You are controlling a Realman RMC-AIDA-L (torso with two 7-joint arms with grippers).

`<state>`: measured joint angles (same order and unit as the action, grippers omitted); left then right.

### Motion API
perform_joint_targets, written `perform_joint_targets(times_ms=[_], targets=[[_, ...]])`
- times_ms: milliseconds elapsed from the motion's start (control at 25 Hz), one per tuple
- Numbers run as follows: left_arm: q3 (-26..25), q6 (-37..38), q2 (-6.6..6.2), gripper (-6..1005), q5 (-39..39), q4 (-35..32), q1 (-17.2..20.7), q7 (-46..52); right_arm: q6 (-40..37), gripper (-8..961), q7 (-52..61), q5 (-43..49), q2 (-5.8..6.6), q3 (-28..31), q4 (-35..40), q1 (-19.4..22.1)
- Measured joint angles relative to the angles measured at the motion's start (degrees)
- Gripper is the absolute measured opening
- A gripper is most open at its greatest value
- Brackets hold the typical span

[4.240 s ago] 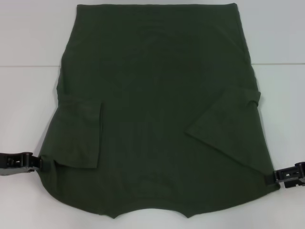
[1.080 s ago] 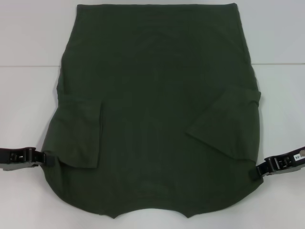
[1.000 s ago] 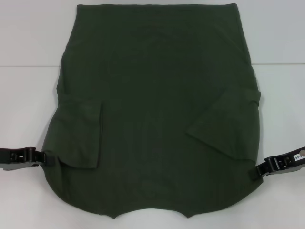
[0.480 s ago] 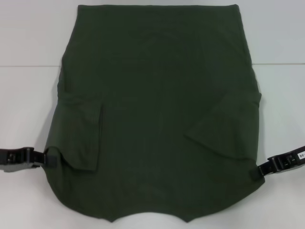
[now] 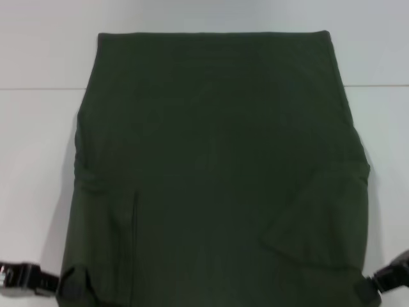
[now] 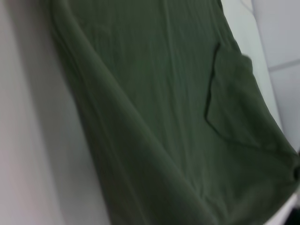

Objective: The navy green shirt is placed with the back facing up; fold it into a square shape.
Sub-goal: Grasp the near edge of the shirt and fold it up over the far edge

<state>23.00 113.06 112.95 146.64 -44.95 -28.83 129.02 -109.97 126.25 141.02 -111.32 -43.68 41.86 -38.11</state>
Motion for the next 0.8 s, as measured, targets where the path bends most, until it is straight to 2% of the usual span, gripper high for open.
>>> perform_joint_targets(times_ms=[280,480,640,800], targets=[[3.49,4.72,1.08,33,3.27,0.81,1.23,-0.88,-2.66,64,-3.33,0.54,0.0,-0.91,-0.12,1.75],[5.04,5.04,1.76,34,3.17,0.85,2.14,-1.64,-2.37,71,-3.93,0.98,-0.89,-1.88,-0.2,2.08],[1.23,4.12,1.75,34,1.62,1.33,1.86,-3.38,-1.69,77,-4.61,0.7,-1.71,1.01,-0.21,2.24],[-7.76,1.0,0.54,34,-1.28,1.59,1.37,-3.49,-1.28,83,-5.54,0.1,-2.0,10.05,-0.2,2.86]])
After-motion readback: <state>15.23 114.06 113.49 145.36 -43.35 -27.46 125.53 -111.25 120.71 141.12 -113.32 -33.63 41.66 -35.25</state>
